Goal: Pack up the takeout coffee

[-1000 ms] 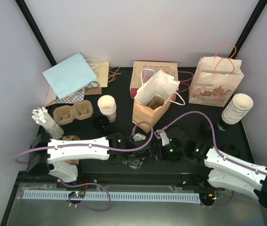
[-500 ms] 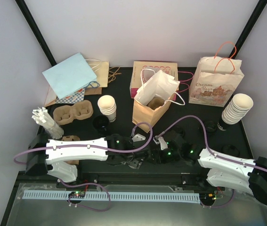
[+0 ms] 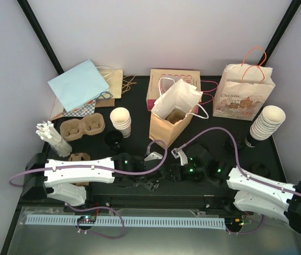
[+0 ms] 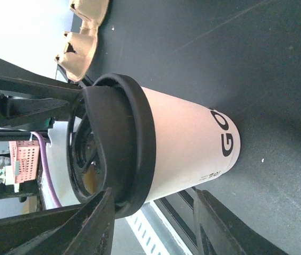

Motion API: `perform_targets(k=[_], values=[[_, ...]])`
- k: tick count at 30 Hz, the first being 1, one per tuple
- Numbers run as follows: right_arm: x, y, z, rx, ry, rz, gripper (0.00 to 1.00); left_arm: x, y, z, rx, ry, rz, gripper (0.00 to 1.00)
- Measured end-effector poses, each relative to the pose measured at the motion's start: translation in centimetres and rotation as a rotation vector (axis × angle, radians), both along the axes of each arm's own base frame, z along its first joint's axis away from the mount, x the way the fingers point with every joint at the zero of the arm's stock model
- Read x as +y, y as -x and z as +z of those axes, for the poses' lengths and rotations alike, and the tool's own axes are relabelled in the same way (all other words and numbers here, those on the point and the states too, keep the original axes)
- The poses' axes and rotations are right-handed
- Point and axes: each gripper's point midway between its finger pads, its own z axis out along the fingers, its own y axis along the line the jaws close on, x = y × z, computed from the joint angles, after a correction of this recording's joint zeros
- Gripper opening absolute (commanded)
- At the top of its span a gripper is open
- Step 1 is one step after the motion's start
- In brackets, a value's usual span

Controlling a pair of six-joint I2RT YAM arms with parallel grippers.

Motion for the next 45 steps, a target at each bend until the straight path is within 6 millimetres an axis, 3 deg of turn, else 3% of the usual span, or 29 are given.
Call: perform_targets(k=[6,15,33,45], values=[[0.4,0.0,-1.2,0.031,0.025,0.012,0.37,-0.2,0.0,-0.1,-0.009,-0.002,-0.036,0.64],[1.0,0.0,-1.2,0.049,-0.013,0.027,0.29,0.0,0.2,-0.2,-0.013,-0.006,-0.072,0.63],[1.8,-0.3,-1.6,0.131,-0.069,0.074,0.25,0.2,0.3,-0.6,-0.046,-0.029,-0.101,0.63],[2.0,-0.1,-2.0,0.076,-0.14,0.096,0.26,0.4,0.3,-0.7,-0.055,-0.025,-0.098,0.62]])
